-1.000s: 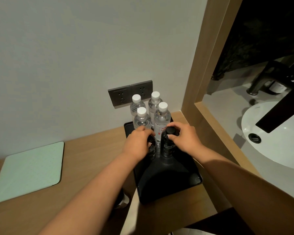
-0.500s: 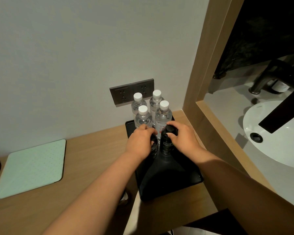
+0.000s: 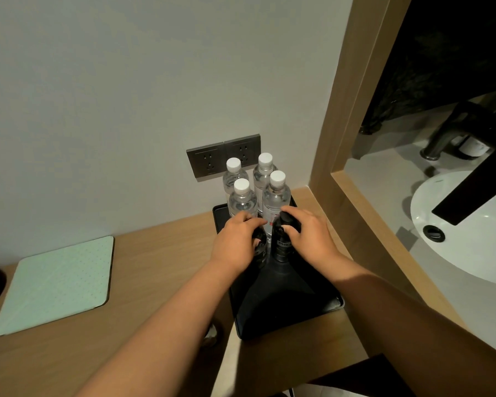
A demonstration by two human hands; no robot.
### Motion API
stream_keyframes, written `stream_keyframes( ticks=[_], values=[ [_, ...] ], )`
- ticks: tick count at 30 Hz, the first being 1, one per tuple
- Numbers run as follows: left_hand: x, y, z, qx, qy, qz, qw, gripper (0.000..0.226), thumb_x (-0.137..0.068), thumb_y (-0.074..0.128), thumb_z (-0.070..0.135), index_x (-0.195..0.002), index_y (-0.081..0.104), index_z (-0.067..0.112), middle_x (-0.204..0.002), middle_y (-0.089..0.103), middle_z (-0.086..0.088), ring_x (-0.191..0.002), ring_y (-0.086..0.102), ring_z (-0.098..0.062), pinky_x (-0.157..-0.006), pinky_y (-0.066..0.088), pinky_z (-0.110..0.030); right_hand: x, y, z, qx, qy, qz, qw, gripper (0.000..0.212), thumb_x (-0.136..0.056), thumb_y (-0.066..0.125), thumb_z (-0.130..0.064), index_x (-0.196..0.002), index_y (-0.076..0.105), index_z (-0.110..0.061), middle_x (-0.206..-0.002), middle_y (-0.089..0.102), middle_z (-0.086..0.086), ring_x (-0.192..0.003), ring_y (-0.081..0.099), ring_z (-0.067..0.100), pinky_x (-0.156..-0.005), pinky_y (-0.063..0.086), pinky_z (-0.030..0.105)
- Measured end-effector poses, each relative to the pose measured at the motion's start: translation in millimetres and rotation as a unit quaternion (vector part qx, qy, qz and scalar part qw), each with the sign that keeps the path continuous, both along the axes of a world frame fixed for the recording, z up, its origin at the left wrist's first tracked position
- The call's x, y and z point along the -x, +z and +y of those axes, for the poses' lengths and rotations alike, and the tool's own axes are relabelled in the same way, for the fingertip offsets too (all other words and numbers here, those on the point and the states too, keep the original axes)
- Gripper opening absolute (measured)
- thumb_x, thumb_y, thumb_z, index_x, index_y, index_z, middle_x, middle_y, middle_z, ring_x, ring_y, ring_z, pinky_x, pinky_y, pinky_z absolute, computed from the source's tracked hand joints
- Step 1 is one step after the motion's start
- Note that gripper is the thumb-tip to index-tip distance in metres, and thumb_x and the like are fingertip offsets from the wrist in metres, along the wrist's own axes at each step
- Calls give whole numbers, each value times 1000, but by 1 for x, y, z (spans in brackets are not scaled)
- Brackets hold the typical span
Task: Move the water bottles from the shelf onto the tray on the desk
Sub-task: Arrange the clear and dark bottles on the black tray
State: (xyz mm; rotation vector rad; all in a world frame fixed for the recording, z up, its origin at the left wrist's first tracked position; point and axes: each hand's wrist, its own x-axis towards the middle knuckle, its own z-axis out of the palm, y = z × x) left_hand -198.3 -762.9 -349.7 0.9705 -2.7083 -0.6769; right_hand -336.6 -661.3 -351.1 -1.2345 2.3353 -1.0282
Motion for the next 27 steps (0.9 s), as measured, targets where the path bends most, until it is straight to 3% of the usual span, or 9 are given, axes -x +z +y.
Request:
stream_keyframes(
  ticks=[4, 7, 10, 14, 17, 20, 23, 25, 27],
  values=[
    [-5, -3, -5, -12, -21, 12, 1000, 61, -83, 67, 10, -137, 48, 31, -132, 48, 1, -123, 46, -20, -100, 45, -40, 1, 2, 1, -6, 10, -13, 1000, 50, -84, 67, -10, -131, 54, -18, -128, 58, 6, -120, 52, 20, -97, 29, 15],
    [-15, 10, -7, -25, -21, 63, 997, 60, -83, 68, 13, -137, 47, 29, -136, 48, 1, -127, 43, -16, -108, 33, -26, 2, 9, 5, 13, -5, -10, 1000, 62, -81, 70, -14, -138, 45, -20, -140, 46, 3, -131, 41, 17, -107, 25, 21],
    [-46, 31, -6, -82, 43, 139, 986, 51, -85, 67, 18, -131, 52, 36, -125, 54, 8, -115, 50, -6, -99, 39, -23, -7, 21, 11, 72, -47, -3, 996, 59, -82, 70, -15, -135, 45, -17, -141, 40, 2, -131, 37, 15, -113, 29, 30],
    [-114, 49, 6, -146, 115, 189, 964, 38, -89, 61, 18, -117, 57, 43, -110, 63, 19, -99, 57, 8, -79, 45, -9, -43, 36, 20, 116, -51, -30, 991, 48, -84, 65, -13, -129, 49, -19, -142, 33, -1, -126, 32, 0, -109, 25, 17],
    [-169, 45, 24, -186, 176, 201, 946, 34, -90, 57, 18, -113, 58, 43, -107, 63, 23, -98, 58, 7, -70, 46, -9, -80, 38, 25, 125, -10, -74, 989, 41, -86, 62, -13, -124, 51, -25, -143, 29, -7, -130, 32, 1, -111, 33, 29],
    [-202, 28, 43, -210, 240, 209, 924, 29, -91, 55, 15, -111, 60, 37, -109, 63, 17, -91, 58, 3, -66, 45, -12, -119, 36, 26, 123, 29, -98, 987, 38, -87, 61, -14, -117, 51, -34, -141, 29, -12, -129, 33, -1, -110, 35, 28],
    [-218, 11, 62, -256, 257, 214, 907, 22, -91, 57, 24, -109, 58, 35, -113, 57, 19, -101, 54, 2, -86, 47, -22, -153, 34, 28, 122, 51, -105, 986, 35, -89, 59, -14, -112, 51, -39, -137, 30, -18, -126, 32, -11, -108, 34, 21],
    [-227, -2, 68, -211, 211, 145, 943, 40, -82, 56, 53, -117, 51, 36, -121, 50, 20, -111, 50, -4, -95, 41, -27, -172, 34, 31, 134, 44, -96, 985, 33, -90, 58, -12, -105, 54, -41, -131, 35, -24, -123, 33, -14, -102, 33, 12],
    [-230, -11, 73, -172, 181, 74, 965, 50, -81, 49, 58, -127, 42, 39, -123, 42, 23, -115, 46, -4, -97, 40, -27, -188, 33, 36, 162, 24, -68, 984, 34, -88, 58, -5, -101, 58, -36, -126, 39, -25, -120, 37, -13, -96, 33, 5]
  ],
)
